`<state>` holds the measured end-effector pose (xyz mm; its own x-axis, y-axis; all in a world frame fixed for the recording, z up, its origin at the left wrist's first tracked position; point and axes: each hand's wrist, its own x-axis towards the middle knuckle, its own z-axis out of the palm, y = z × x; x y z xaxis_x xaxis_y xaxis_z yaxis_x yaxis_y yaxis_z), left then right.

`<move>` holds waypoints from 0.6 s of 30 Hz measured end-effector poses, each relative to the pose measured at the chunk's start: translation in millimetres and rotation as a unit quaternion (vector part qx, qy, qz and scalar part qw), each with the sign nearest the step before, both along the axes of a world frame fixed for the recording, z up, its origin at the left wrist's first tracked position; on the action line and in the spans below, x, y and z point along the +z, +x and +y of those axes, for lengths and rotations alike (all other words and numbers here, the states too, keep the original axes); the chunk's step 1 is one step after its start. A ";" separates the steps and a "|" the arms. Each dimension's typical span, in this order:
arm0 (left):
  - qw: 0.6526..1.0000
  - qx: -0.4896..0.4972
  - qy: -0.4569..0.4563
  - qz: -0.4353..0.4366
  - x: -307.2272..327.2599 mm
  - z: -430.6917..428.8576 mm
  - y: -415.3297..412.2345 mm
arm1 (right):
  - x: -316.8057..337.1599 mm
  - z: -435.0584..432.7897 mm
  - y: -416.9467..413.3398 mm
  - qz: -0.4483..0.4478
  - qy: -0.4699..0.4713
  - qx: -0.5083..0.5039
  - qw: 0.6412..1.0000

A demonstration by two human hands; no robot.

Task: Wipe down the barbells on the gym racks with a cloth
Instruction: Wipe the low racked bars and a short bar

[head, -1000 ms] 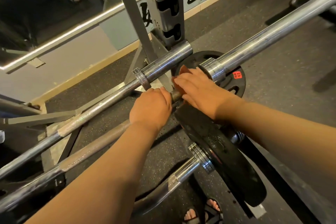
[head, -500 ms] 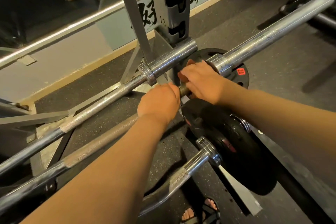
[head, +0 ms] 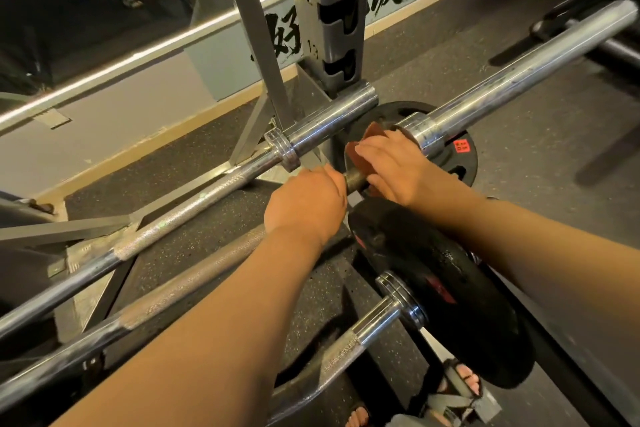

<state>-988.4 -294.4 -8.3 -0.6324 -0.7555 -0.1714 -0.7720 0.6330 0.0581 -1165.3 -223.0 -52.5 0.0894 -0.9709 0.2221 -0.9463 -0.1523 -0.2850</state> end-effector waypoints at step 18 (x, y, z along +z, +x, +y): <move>0.998 0.063 0.029 -0.007 10.6 7.0 -10.7 | 13.6 21.2 -9.0 -0.098 0.023 0.037 0.994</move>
<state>-999.1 -287.4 2.3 -0.5307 -0.8172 -0.2247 -0.8459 0.5272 0.0806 -1174.2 -201.8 -39.0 0.1207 -0.9729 0.1974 -0.8588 -0.2021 -0.4709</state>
